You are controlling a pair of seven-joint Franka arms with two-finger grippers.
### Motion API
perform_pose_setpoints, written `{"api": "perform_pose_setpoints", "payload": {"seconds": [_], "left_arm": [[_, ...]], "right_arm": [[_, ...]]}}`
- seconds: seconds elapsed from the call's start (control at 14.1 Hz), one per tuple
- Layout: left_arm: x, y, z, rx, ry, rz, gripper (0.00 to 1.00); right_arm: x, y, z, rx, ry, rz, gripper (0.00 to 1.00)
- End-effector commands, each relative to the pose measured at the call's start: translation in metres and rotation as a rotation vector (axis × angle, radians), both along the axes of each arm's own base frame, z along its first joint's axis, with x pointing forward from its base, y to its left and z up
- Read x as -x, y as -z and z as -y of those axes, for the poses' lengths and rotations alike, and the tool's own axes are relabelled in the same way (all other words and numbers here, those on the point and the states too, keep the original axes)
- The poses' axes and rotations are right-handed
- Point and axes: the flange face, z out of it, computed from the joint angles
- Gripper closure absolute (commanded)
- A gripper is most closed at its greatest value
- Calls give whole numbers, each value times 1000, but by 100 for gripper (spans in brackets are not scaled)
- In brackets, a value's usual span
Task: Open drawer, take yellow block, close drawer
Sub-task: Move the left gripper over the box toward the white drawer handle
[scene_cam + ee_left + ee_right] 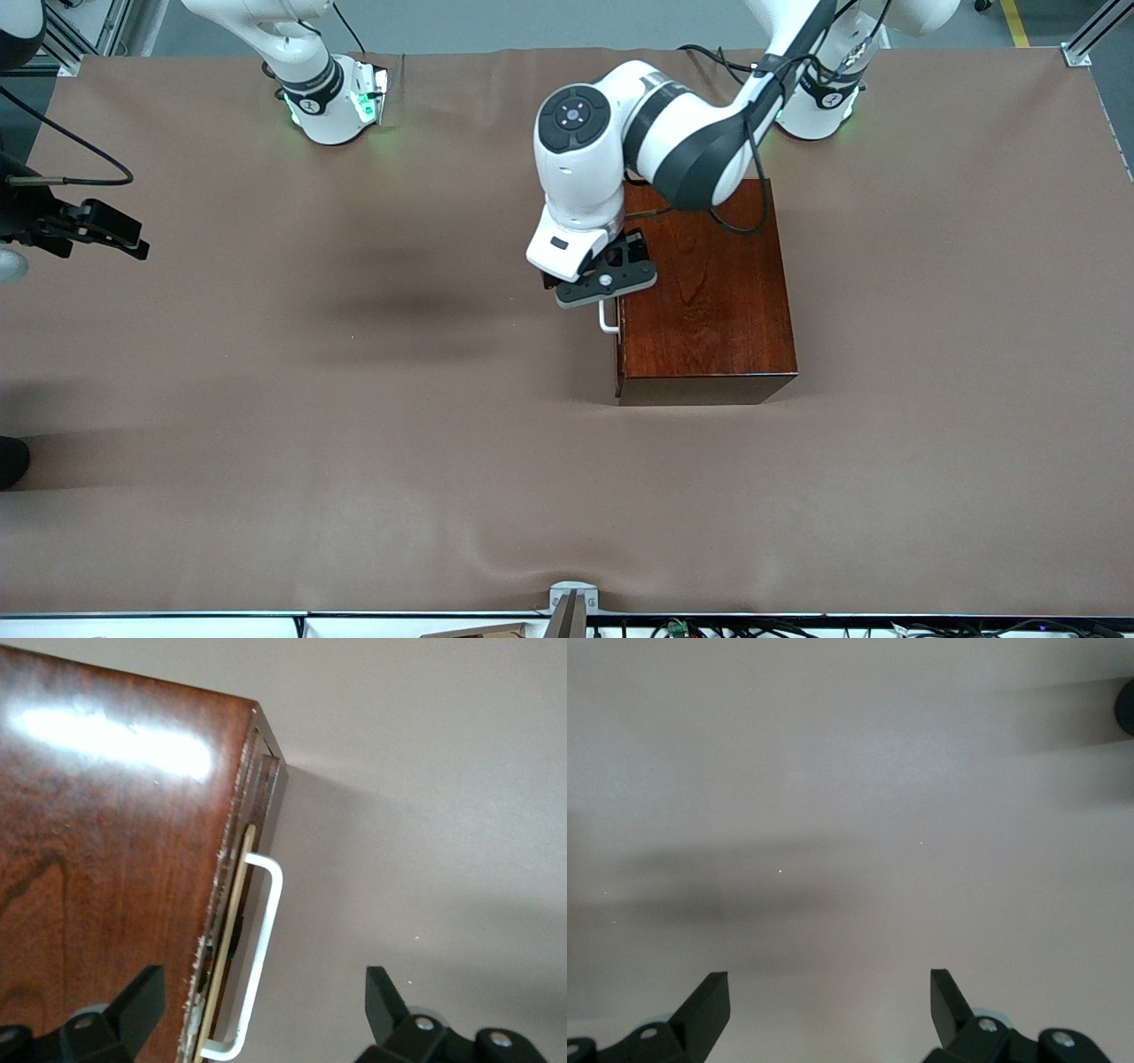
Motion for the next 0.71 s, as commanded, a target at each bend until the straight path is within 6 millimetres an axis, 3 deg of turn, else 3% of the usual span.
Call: {"api": "perform_pose_setpoints", "payload": {"seconds": [0.0,0.21,0.64], "left_arm": [[3,5,18,-9,12,52,0],[13,21,31,-22,34,44,0],[38,75,57,-123,123,50,0]], "right_arm": [[6,-4,-1,-12,3,3,0],[6,-3,-1,-12,3,2,0],[6,-4,-1,-12,3,2,0]]}}
